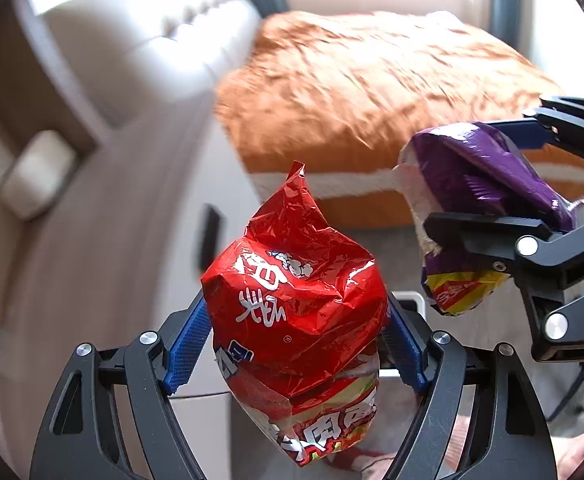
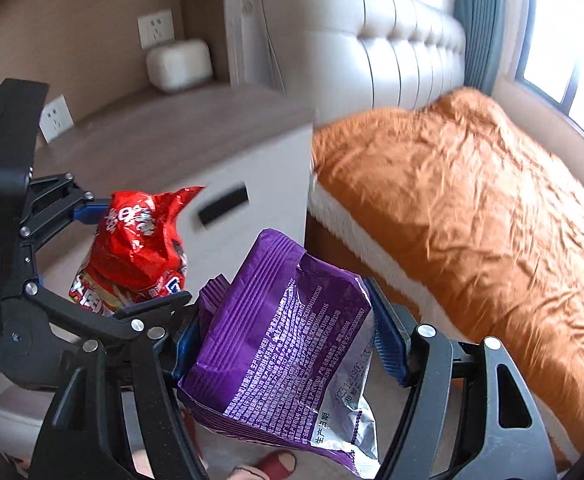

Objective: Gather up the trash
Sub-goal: 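Carry the red and purple bags over the white bin with both tools, then open both tools to drop the two bags into the bin, then move both open tools back toward the desk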

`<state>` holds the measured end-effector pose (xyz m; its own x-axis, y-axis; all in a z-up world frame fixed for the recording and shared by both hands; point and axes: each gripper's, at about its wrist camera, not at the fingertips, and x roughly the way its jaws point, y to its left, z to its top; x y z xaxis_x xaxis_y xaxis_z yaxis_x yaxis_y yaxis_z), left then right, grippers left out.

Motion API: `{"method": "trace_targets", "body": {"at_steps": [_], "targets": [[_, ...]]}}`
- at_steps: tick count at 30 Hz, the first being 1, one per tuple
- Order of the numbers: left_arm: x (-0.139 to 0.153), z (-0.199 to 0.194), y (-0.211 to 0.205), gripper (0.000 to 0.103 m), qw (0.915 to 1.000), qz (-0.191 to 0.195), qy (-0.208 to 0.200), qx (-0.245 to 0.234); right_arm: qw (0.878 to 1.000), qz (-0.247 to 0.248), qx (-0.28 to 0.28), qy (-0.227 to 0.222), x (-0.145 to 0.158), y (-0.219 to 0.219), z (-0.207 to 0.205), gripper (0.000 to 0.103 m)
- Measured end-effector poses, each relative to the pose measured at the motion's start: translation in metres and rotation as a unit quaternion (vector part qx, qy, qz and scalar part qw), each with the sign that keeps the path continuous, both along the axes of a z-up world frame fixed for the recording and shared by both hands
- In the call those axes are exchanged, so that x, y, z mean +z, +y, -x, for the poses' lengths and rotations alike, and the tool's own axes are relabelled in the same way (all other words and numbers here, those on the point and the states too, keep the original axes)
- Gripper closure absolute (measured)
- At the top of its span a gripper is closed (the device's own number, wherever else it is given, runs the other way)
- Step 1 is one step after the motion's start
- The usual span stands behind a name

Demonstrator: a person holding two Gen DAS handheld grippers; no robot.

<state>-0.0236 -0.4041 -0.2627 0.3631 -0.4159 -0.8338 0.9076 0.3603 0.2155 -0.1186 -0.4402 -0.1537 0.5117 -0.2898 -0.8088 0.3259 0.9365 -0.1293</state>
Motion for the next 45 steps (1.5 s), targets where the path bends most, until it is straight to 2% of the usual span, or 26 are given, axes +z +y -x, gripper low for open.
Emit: {"method": "trace_targets", "body": {"at_steps": [3,4,5,6,9,12,14,15,16,17,19,22,25,28,34,37,40,45], "targets": [[-0.046,0.007,-0.017,0.026,0.999,-0.026,0.022,-0.029,0.999,-0.01,-0.005,0.033,-0.048,-0.018,0.01,0.032],[-0.072,0.01,-0.024,0.026,0.9979,-0.038,0.031,-0.042,0.999,-0.017,-0.007,0.042,-0.064,-0.024,0.013,0.032],[-0.088,0.011,-0.027,0.026,0.9971,-0.044,0.037,-0.05,0.998,-0.028,-0.011,0.058,-0.092,-0.033,0.017,0.032],[-0.106,0.012,-0.03,0.026,0.9961,-0.051,0.045,-0.057,0.997,-0.033,-0.013,0.067,-0.108,-0.04,0.015,0.032],[-0.183,0.017,-0.044,0.026,0.9912,-0.078,0.068,-0.083,0.994,-0.032,-0.009,0.102,-0.178,-0.056,0.02,0.032],[-0.247,0.015,-0.052,0.026,0.9863,-0.094,0.086,-0.104,0.991,-0.032,0.007,0.129,-0.251,-0.07,0.025,0.032],[-0.293,0.016,-0.059,0.025,0.9818,-0.101,0.096,-0.129,0.989,-0.036,0.018,0.141,-0.289,-0.077,0.03,0.032],[-0.31,0.017,-0.061,0.024,0.9799,-0.103,0.098,-0.14,0.988,-0.038,0.026,0.149,-0.31,-0.081,0.033,0.027],[-0.331,0.018,-0.062,0.015,0.9766,-0.106,0.103,-0.157,0.986,-0.042,0.038,0.157,-0.325,-0.083,0.035,0.02],[-0.352,0.021,-0.064,0.009,0.973,-0.116,0.096,-0.175,0.983,-0.044,0.056,0.17,-0.344,-0.085,0.037,0.003],[-0.385,0.028,-0.064,0.006,0.9642,-0.14,0.068,-0.215,0.975,-0.034,0.088,0.201,-0.377,-0.088,0.043,0.005],[-0.418,0.032,-0.063,0.005,0.9515,-0.168,0.048,-0.253,0.968,-0.026,0.105,0.229,-0.402,-0.089,0.048,0.005],[-0.427,0.03,-0.065,0.005,0.9505,-0.172,0.056,-0.252,0.964,-0.03,0.11,0.24,-0.413,-0.086,0.05,0.005],[-0.421,0.03,-0.066,0.005,0.9516,-0.169,0.059,-0.25,0.964,-0.033,0.112,0.241,-0.407,-0.076,0.05,0.005],[-0.382,0.035,-0.057,0.005,0.955,-0.156,0.059,-0.245,0.965,-0.035,0.109,0.236,-0.38,-0.071,0.04,0.005],[-0.356,0.033,-0.057,0.005,0.9583,-0.149,0.053,-0.238,0.967,-0.03,0.103,0.23,-0.355,-0.068,0.038,0.005],[-0.324,0.029,-0.054,0.005,0.9652,-0.13,0.05,-0.221,0.972,-0.025,0.092,0.216,-0.321,-0.063,0.038,0.005],[-0.259,0.029,-0.044,0.005,0.9775,-0.088,0.056,-0.183,0.983,-0.003,0.062,0.172,-0.25,-0.053,0.039,0.005]]}}
